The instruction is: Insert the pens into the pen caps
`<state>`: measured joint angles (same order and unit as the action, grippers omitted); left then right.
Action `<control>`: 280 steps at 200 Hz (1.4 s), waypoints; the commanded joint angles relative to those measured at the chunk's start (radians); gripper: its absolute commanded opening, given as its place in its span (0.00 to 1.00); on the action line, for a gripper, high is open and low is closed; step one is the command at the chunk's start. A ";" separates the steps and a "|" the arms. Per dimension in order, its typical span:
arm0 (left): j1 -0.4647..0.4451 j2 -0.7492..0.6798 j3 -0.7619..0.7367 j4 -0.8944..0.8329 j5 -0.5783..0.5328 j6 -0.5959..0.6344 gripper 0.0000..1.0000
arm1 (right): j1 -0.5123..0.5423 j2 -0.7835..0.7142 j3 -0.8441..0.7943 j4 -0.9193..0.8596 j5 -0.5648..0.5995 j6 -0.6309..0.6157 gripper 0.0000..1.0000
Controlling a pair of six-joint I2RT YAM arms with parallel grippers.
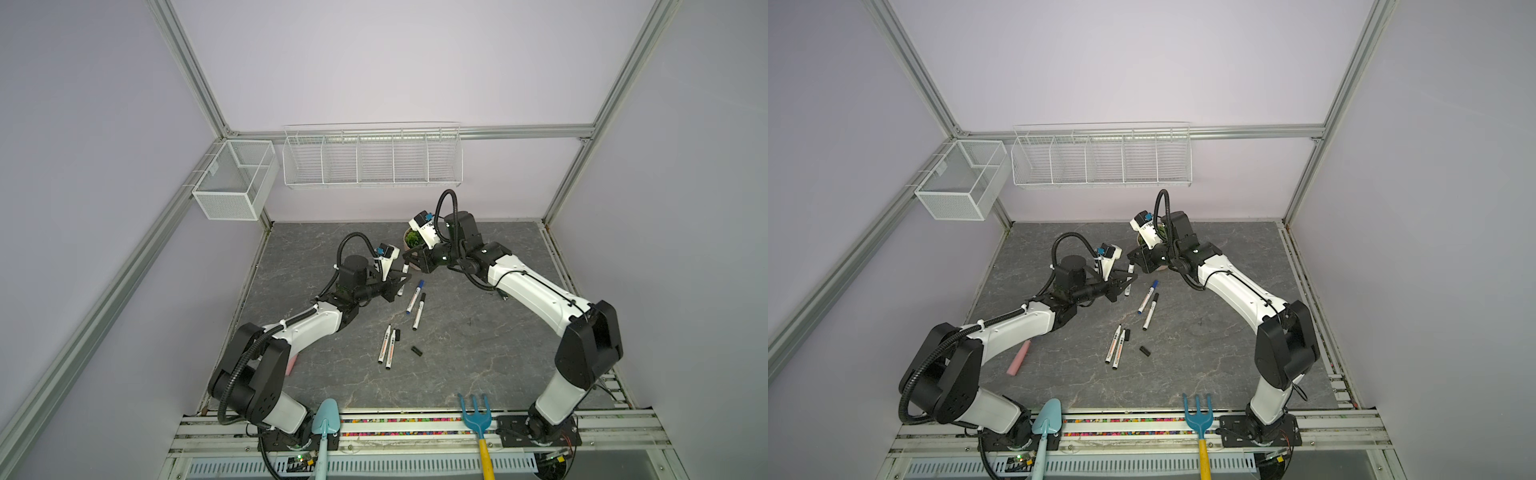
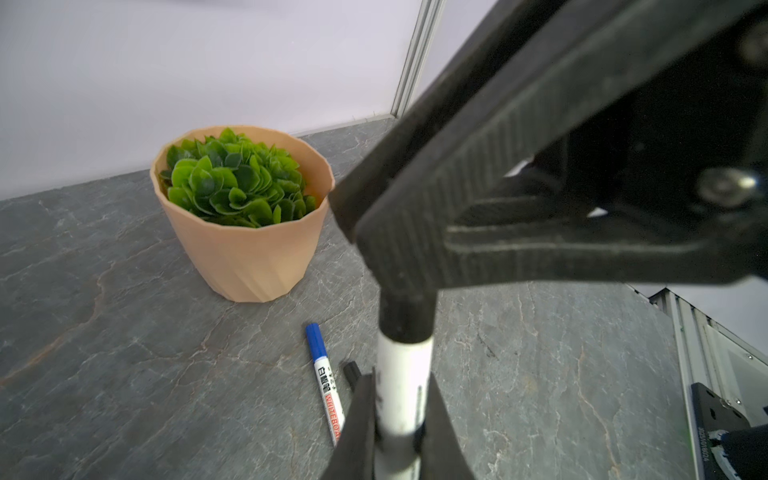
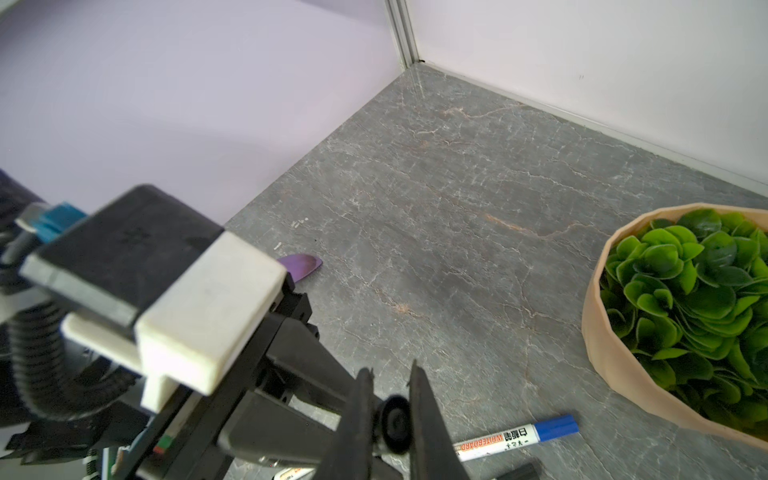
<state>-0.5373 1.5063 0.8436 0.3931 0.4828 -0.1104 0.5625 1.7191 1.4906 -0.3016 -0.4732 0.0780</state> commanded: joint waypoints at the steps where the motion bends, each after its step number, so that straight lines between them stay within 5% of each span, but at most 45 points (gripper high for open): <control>1: 0.082 -0.127 0.135 0.451 -0.291 -0.099 0.00 | -0.030 -0.002 -0.139 -0.565 -0.192 0.009 0.07; 22: -0.030 -0.140 0.068 0.329 -0.331 -0.023 0.00 | -0.062 -0.036 -0.141 -0.512 -0.256 0.055 0.08; 58: -0.129 -0.096 -0.019 0.212 -0.288 -0.180 0.00 | -0.075 -0.068 -0.141 -0.465 -0.321 0.101 0.08; 94: -0.217 -0.071 -0.130 0.223 -0.357 -0.202 0.00 | -0.082 -0.091 -0.133 -0.438 -0.320 0.131 0.12; 141: -0.225 -0.035 -0.191 0.200 -0.388 -0.214 0.00 | -0.125 -0.177 -0.131 -0.284 -0.274 0.248 0.52; 175: -0.219 -0.018 -0.200 0.176 -0.426 -0.229 0.00 | -0.181 -0.273 -0.171 -0.155 -0.205 0.327 0.60; 219: -0.120 0.009 -0.106 -0.081 -0.350 -0.252 0.00 | -0.246 -0.297 -0.187 -0.223 -0.117 0.306 0.59; 280: -0.075 0.286 0.297 -0.684 -0.252 -0.085 0.00 | -0.255 -0.253 -0.196 -0.249 -0.106 0.302 0.58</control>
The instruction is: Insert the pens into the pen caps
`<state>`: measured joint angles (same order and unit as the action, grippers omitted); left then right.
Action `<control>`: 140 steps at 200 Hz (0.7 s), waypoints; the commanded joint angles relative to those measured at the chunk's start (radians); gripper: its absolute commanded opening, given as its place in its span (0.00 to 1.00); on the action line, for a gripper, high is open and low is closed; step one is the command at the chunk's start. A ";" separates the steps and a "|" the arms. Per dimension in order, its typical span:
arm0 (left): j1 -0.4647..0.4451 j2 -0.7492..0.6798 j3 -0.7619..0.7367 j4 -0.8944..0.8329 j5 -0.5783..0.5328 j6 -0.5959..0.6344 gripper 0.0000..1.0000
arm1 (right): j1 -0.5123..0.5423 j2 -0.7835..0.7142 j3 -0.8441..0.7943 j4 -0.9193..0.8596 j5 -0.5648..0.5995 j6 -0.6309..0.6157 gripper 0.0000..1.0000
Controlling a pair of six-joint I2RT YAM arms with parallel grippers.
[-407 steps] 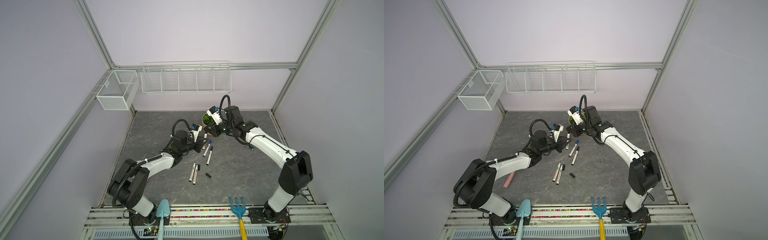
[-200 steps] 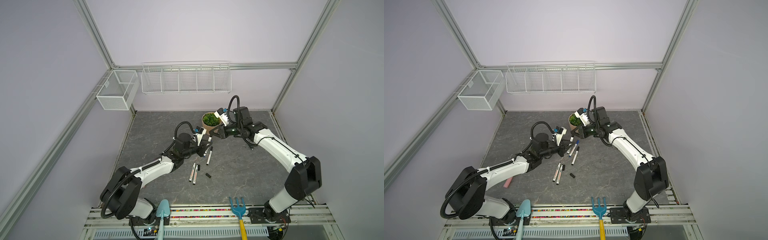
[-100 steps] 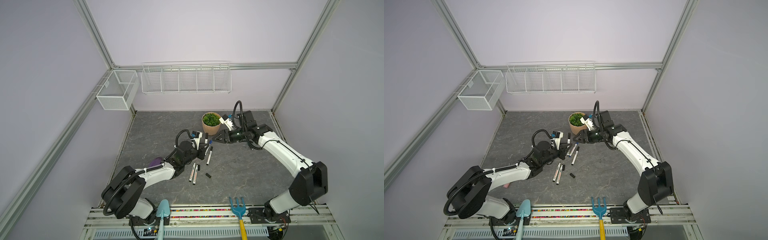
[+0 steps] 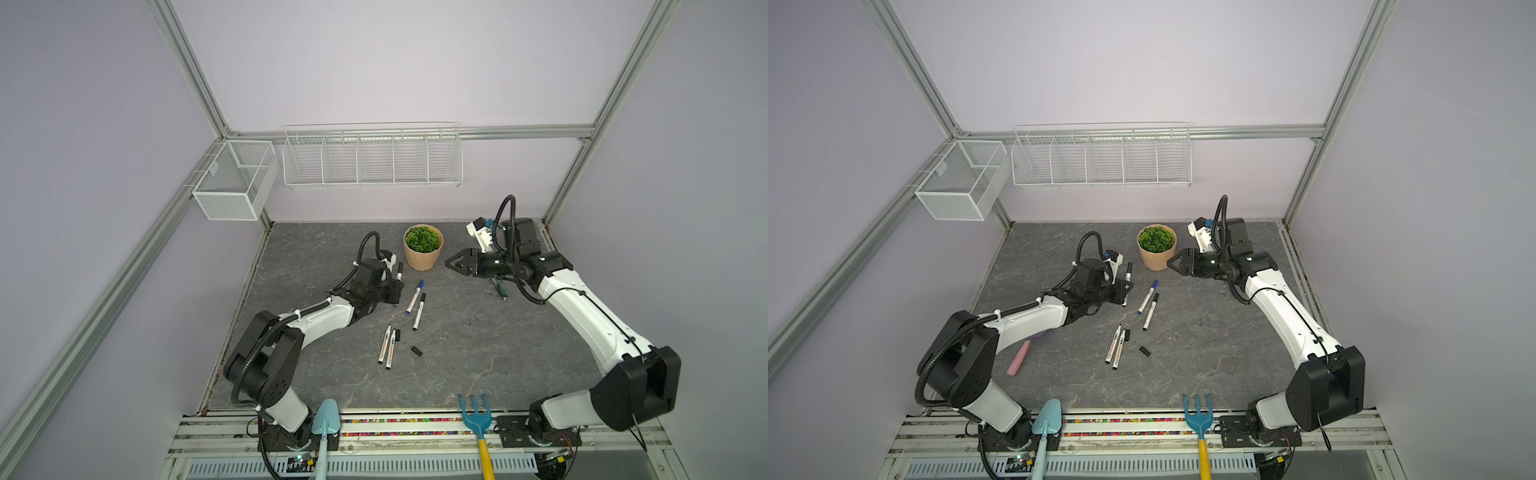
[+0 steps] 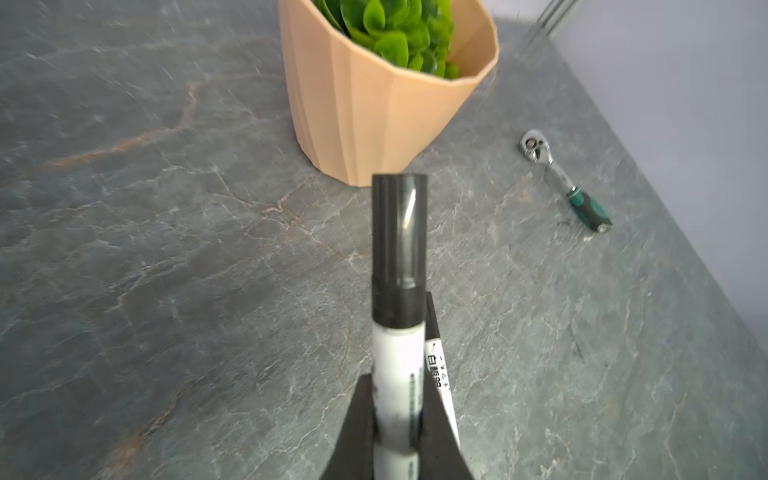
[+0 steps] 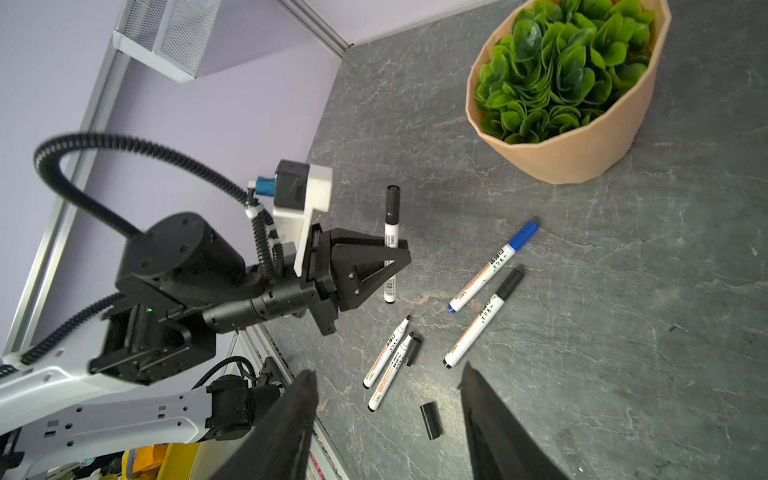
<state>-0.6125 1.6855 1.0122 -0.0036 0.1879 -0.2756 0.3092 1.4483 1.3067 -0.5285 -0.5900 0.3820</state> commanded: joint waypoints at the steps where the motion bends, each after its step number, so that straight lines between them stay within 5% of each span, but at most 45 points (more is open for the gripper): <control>1: 0.000 0.112 0.133 -0.292 0.042 0.081 0.00 | -0.002 0.019 -0.012 -0.022 0.010 -0.001 0.58; 61: 0.003 0.263 0.263 -0.312 0.031 0.069 0.01 | -0.002 0.012 -0.016 -0.053 0.027 -0.045 0.58; 140: 0.003 0.303 0.290 -0.282 0.091 0.013 0.38 | -0.001 0.008 -0.030 -0.069 0.023 -0.067 0.58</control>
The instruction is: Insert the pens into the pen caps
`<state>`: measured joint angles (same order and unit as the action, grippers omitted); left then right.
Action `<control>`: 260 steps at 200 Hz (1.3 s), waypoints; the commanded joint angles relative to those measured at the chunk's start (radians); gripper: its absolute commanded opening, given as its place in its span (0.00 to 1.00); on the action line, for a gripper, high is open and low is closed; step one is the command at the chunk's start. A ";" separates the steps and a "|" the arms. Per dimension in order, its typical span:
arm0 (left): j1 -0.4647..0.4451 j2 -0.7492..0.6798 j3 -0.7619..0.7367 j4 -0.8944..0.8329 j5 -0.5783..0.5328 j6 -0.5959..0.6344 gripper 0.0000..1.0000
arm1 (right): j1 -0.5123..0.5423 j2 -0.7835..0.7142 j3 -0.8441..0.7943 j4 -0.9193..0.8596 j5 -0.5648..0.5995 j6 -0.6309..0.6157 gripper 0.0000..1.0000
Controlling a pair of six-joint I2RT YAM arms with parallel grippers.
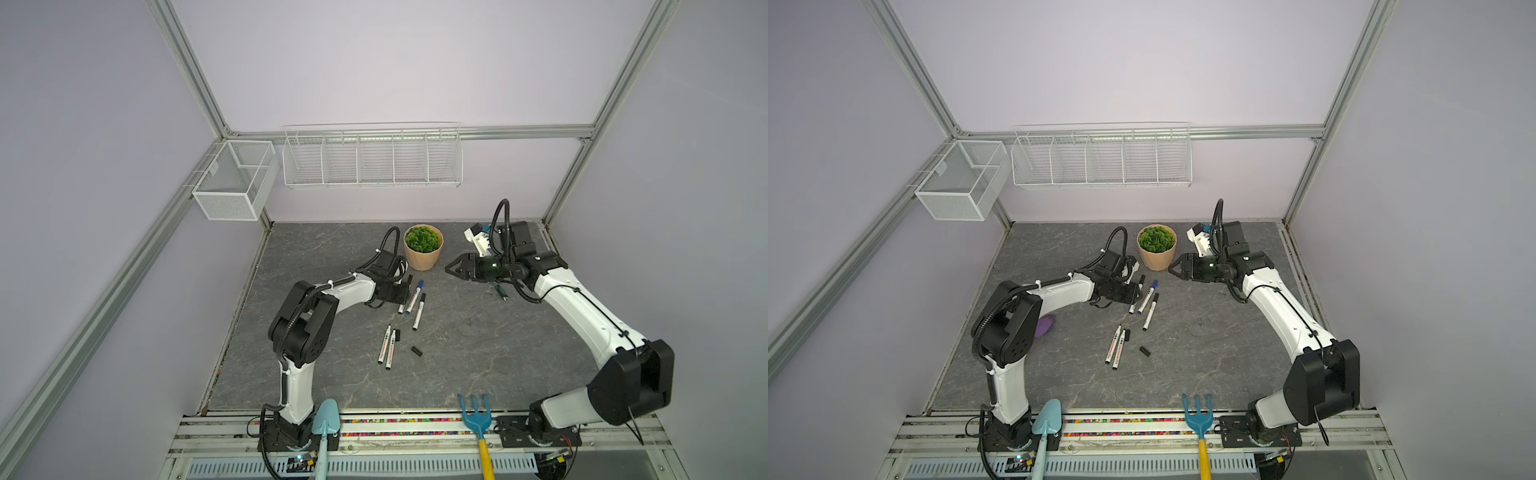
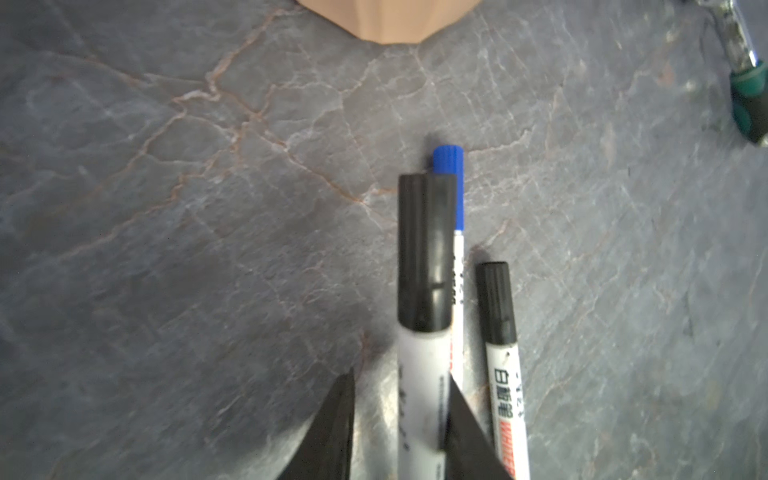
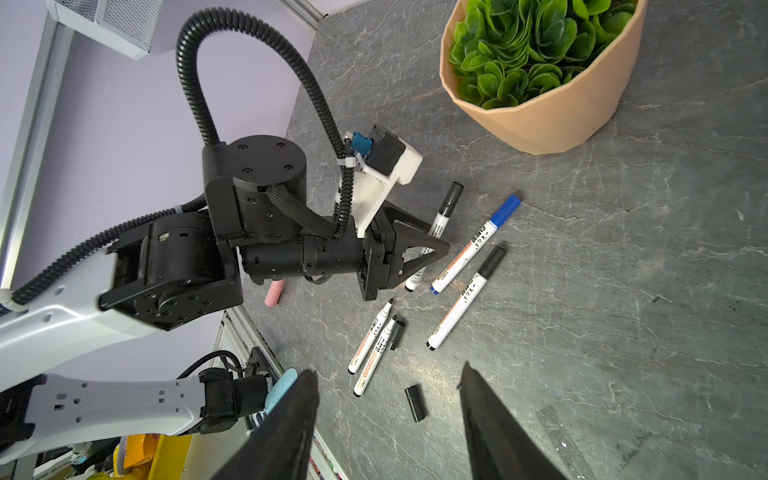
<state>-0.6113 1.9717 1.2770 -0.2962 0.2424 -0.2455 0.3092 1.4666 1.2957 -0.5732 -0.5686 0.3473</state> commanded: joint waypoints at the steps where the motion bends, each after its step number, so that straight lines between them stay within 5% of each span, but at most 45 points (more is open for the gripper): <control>1: 0.002 0.016 0.025 0.011 0.037 -0.018 0.38 | -0.001 -0.011 -0.019 -0.024 0.002 -0.032 0.58; 72: 0.002 -0.023 -0.010 0.073 0.075 -0.010 0.42 | 0.011 0.017 -0.048 -0.011 0.025 -0.019 0.57; 170: -0.004 -0.016 -0.019 0.054 0.143 0.008 0.43 | 0.120 0.397 0.075 0.101 0.109 0.064 0.56; 260: -0.019 -0.013 -0.050 0.065 0.188 0.012 0.44 | 0.142 0.546 0.125 0.177 0.093 0.125 0.56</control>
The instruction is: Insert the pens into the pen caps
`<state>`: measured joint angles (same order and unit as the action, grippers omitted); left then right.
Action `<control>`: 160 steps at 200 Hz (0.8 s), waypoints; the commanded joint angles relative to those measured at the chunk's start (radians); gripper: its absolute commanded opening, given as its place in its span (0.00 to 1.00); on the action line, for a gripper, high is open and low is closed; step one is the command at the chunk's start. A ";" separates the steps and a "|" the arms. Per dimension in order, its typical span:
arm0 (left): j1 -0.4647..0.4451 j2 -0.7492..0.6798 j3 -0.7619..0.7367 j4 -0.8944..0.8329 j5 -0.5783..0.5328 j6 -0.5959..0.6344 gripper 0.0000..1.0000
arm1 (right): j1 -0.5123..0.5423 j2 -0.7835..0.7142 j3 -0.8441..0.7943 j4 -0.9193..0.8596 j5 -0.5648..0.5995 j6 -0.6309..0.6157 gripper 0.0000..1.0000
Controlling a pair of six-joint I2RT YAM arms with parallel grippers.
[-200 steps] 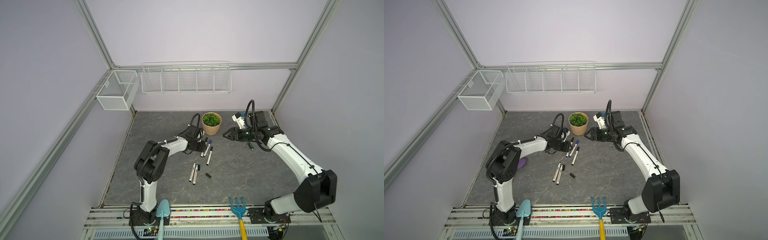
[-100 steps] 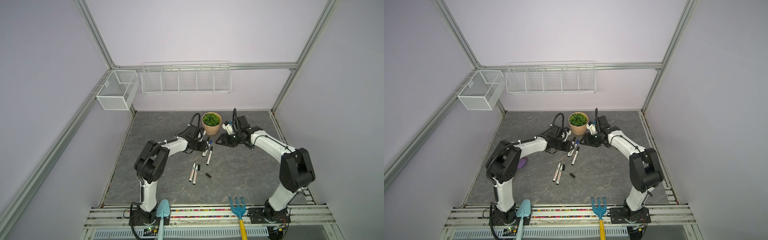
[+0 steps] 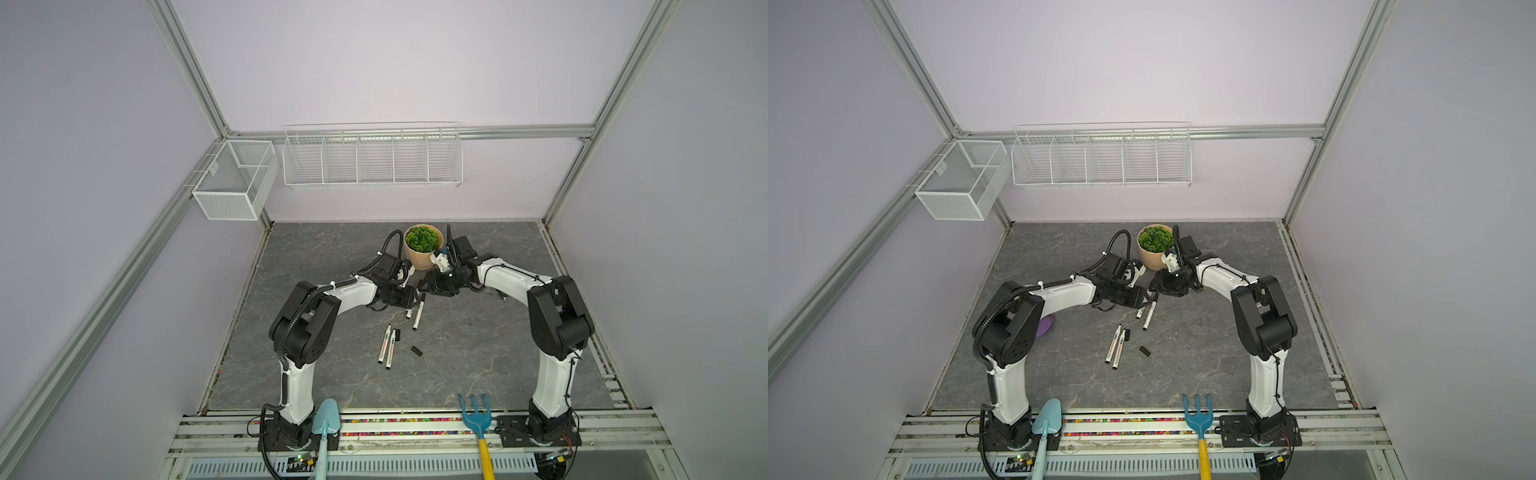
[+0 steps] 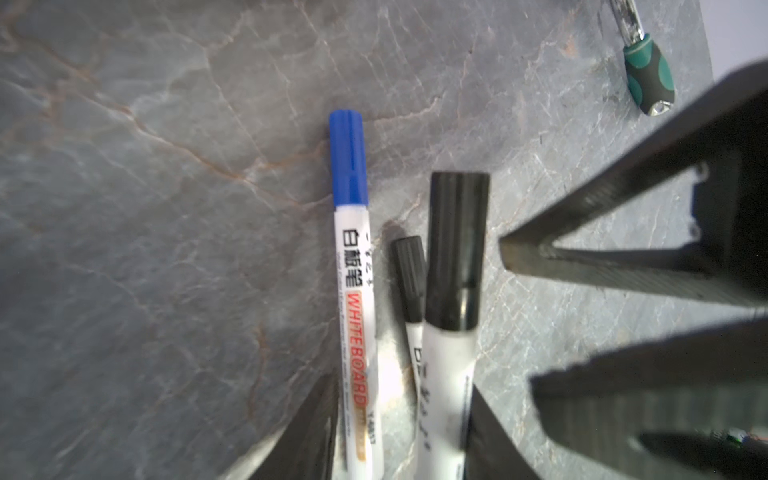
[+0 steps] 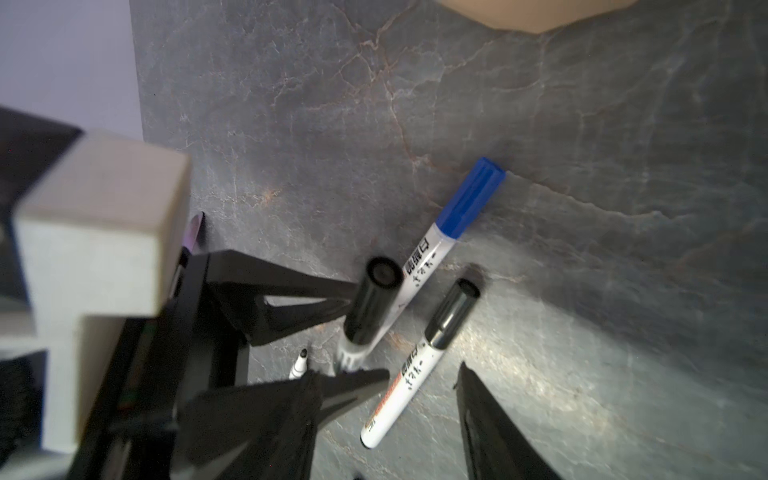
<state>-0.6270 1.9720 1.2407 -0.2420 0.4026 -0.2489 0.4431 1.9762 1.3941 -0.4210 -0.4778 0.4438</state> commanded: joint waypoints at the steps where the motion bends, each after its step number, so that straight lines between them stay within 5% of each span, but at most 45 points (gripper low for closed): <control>1: -0.004 -0.014 -0.014 0.011 0.028 0.017 0.44 | 0.008 0.037 0.027 0.025 0.002 0.029 0.56; 88: -0.004 -0.021 -0.015 0.069 0.029 -0.003 0.45 | 0.009 0.094 0.010 0.018 0.056 0.026 0.55; 160: -0.004 -0.041 -0.069 0.153 0.133 -0.022 0.56 | 0.009 0.127 0.027 0.014 0.079 0.019 0.55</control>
<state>-0.6285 1.9717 1.1995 -0.1474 0.4816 -0.2615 0.4469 2.0766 1.4174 -0.3931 -0.4221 0.4713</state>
